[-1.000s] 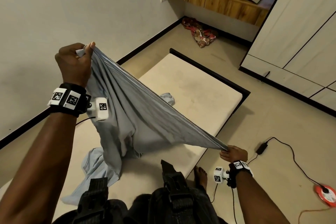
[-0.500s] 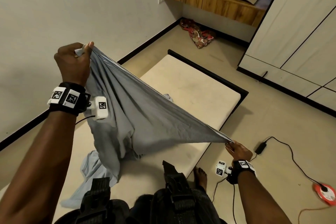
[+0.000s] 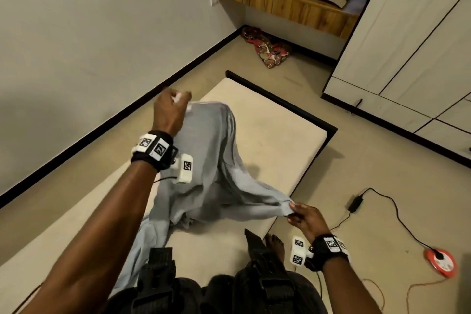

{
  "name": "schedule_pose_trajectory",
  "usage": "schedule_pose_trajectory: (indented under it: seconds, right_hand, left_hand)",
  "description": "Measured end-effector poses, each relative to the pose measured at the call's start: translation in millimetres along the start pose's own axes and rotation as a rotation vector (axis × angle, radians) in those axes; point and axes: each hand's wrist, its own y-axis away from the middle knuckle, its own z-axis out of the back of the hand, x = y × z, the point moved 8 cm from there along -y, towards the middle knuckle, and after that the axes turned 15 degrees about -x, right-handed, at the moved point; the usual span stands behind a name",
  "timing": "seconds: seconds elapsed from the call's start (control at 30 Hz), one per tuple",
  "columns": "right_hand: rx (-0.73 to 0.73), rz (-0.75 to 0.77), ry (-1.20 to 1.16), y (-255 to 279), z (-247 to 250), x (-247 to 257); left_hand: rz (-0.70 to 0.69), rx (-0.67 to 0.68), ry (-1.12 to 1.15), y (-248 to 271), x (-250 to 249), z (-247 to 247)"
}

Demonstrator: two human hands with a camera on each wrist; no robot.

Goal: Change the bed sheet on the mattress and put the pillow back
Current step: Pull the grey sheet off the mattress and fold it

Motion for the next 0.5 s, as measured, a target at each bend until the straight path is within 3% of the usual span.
schedule_pose_trajectory:
  seconds: [0.3,0.4,0.5]
  right_hand:
    - [0.272,0.089,-0.008,83.2,-133.8,22.9]
    - [0.329,0.133,0.04,108.7,-163.2,21.3]
    - [0.331,0.177,0.077,121.3,-168.4,19.0]
  left_hand:
    - [0.334,0.28,0.131,140.6,66.1,-47.0]
    - [0.254,0.36,0.122,183.6,77.2,-55.5]
    - [0.189,0.345,0.163,200.3,78.3,-48.5]
